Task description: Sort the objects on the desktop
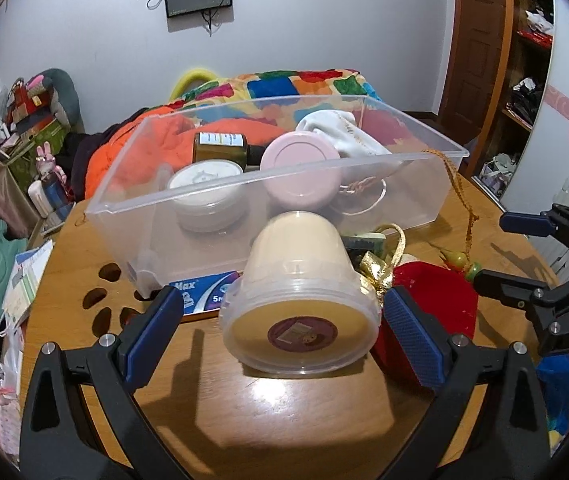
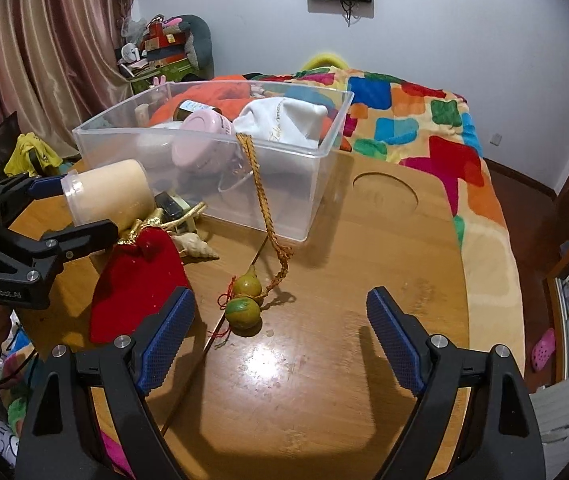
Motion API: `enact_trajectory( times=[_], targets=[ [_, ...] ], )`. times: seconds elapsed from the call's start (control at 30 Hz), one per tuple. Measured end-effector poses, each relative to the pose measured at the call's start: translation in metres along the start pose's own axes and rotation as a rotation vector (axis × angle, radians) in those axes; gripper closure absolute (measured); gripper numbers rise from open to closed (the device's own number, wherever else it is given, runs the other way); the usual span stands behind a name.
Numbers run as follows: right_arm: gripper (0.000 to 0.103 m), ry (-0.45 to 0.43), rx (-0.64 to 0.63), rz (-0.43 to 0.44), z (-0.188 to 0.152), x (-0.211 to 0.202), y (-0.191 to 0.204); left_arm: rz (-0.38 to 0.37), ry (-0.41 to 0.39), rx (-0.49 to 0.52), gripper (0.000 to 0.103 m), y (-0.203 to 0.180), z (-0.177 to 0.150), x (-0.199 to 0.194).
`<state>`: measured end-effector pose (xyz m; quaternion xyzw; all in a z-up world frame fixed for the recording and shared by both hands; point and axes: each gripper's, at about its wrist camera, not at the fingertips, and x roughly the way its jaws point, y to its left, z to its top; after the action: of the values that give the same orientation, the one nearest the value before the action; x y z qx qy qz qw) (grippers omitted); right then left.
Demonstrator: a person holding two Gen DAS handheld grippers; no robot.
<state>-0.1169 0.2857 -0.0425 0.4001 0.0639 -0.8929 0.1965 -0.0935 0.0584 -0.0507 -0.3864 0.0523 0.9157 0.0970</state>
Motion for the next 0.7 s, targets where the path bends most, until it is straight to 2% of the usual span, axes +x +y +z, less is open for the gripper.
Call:
enact_trajectory(
  times=[0.1,0.23,0.37,0.53,0.7],
  targets=[
    [0.022,0.002,-0.004,0.007,-0.001,0.003,0.001,-0.015,0.020,-0.029,0.002,0.002,0.000,0.005],
    [0.032,0.018,-0.008,0.025,-0.002,0.009,0.002,-0.061,0.041,-0.073,0.002,0.006,0.002,0.009],
    [0.040,0.022,-0.001,0.047,-0.002,0.011,0.002,-0.036,0.038,-0.113,0.002,0.011,0.001,0.010],
    [0.045,0.020,0.005,0.065,-0.002,0.013,0.003,-0.058,0.040,-0.172,0.002,0.019,-0.001,0.010],
    [0.045,0.017,0.021,0.073,-0.002,0.014,0.001,-0.063,0.037,-0.174,0.002,0.020,-0.002,0.010]
  ],
)
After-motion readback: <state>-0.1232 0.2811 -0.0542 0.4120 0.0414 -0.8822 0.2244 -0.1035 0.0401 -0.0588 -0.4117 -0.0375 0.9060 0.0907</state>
